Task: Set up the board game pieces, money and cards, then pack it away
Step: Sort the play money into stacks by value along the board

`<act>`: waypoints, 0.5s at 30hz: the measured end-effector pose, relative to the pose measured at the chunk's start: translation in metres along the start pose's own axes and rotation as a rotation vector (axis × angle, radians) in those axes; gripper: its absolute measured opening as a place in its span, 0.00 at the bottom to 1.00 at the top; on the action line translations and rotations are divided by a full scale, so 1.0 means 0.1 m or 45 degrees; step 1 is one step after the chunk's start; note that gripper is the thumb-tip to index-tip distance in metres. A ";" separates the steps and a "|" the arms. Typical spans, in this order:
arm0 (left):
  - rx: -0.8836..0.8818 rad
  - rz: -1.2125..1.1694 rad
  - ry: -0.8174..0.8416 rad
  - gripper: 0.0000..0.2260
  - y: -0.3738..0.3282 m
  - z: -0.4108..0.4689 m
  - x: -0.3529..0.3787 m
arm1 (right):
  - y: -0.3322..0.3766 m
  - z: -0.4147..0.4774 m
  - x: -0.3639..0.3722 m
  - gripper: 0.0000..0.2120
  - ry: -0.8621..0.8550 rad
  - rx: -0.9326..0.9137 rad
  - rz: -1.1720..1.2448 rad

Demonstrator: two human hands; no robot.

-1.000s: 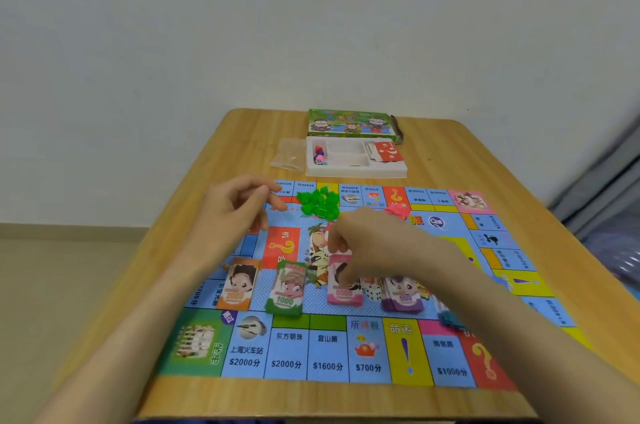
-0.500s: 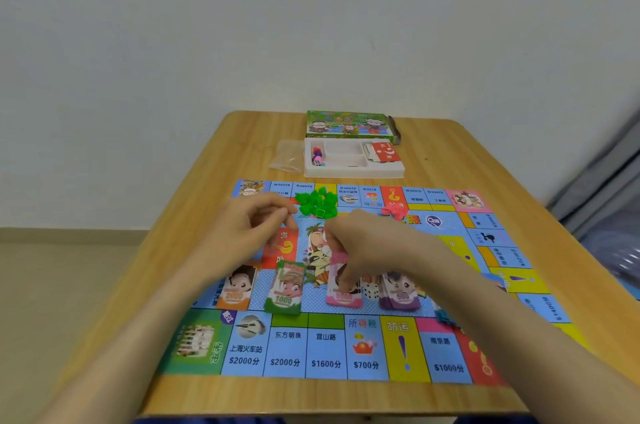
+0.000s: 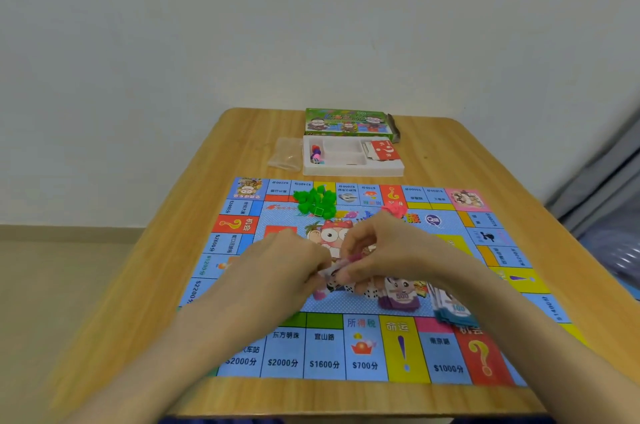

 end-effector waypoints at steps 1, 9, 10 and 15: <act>0.002 0.052 -0.019 0.06 -0.03 -0.01 -0.01 | 0.00 -0.01 -0.01 0.07 0.008 0.009 0.005; -0.076 0.037 -0.077 0.05 -0.06 -0.04 0.05 | -0.03 0.01 -0.02 0.02 -0.027 -0.003 -0.173; -0.111 -0.076 -0.083 0.05 -0.02 -0.04 0.06 | 0.00 0.01 -0.06 0.01 -0.057 -0.029 -0.164; -0.187 -0.662 -0.001 0.06 0.12 -0.11 0.08 | 0.04 0.00 -0.09 0.04 -0.008 -0.009 -0.069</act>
Point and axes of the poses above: each hand's wrist, its own z-axis towards the middle knuckle, its own x-axis out of the palm, y = z × x, the point moved 9 cm from there along z, towards the middle knuckle, and after that the axes turned 7 degrees about z, right-handed, at the moved point
